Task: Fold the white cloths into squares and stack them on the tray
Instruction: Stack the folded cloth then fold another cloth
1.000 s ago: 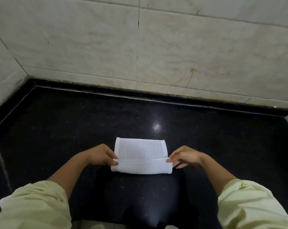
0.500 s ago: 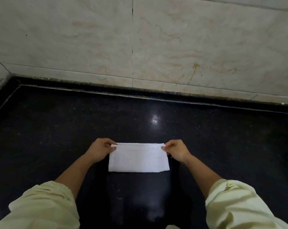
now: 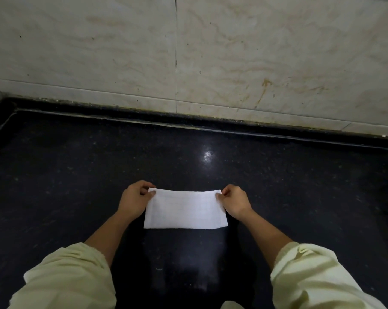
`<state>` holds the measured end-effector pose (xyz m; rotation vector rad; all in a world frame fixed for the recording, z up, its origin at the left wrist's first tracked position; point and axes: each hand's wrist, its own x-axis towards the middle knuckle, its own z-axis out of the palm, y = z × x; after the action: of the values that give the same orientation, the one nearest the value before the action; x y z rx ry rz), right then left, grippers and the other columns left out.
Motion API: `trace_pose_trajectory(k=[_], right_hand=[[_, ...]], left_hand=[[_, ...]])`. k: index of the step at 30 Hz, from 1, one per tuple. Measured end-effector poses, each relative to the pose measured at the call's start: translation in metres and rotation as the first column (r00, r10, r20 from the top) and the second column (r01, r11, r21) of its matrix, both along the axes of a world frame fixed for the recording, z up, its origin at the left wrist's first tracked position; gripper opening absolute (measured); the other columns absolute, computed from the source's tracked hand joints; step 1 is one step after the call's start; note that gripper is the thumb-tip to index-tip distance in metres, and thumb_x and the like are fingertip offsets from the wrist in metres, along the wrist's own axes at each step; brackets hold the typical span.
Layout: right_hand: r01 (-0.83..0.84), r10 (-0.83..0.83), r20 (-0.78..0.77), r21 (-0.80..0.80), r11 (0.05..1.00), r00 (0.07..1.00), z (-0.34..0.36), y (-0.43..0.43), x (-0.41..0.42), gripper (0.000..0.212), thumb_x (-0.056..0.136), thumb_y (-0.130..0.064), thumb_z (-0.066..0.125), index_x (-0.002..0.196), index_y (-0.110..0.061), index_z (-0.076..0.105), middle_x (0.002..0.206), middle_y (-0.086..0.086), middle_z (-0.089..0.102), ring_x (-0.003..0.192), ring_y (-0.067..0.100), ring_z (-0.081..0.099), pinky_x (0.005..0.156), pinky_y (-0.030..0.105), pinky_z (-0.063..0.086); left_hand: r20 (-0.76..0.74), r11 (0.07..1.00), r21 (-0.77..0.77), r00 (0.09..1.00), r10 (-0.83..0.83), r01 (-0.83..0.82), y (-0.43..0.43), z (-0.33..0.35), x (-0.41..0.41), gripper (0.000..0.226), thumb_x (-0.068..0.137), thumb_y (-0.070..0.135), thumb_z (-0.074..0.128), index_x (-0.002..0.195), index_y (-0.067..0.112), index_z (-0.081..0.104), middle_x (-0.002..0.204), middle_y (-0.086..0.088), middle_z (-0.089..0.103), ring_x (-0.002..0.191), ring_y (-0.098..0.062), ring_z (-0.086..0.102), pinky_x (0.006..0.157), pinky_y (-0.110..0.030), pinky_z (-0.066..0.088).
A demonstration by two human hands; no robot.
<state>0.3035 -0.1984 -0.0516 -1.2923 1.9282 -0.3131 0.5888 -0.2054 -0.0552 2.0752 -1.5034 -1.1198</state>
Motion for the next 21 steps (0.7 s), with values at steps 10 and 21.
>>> trace_pose_trajectory(k=[10, 21], right_hand=[[-0.244, 0.225, -0.11, -0.21, 0.947, 0.968, 0.014, 0.03, 0.01, 0.012, 0.089, -0.025, 0.061, 0.085, -0.015, 0.055, 0.08, -0.008, 0.049, 0.071, 0.012, 0.05, 0.062, 0.024, 0.038], [-0.084, 0.074, -0.177, -0.05, 0.995, 0.981, 0.002, 0.07, -0.007, 0.031, 0.088, -0.043, 0.064, 0.091, -0.014, 0.054, 0.093, -0.001, 0.058, 0.079, 0.015, 0.058, 0.063, 0.029, 0.047]], left_hand=[[0.302, 0.938, -0.305, 0.951, -0.067, 0.164, 0.053, -0.007, -0.02, 0.037, 0.087, 0.04, 0.065, 0.117, 0.021, 0.052, 0.114, 0.0, 0.045, 0.103, -0.015, 0.043, 0.08, -0.03, 0.048], [0.107, 0.986, -0.152, 0.991, 0.085, -0.068, 0.092, -0.02, -0.012, 0.055, 0.08, 0.044, 0.072, 0.124, 0.024, 0.047, 0.126, -0.004, 0.035, 0.115, -0.022, 0.042, 0.097, -0.039, 0.044]])
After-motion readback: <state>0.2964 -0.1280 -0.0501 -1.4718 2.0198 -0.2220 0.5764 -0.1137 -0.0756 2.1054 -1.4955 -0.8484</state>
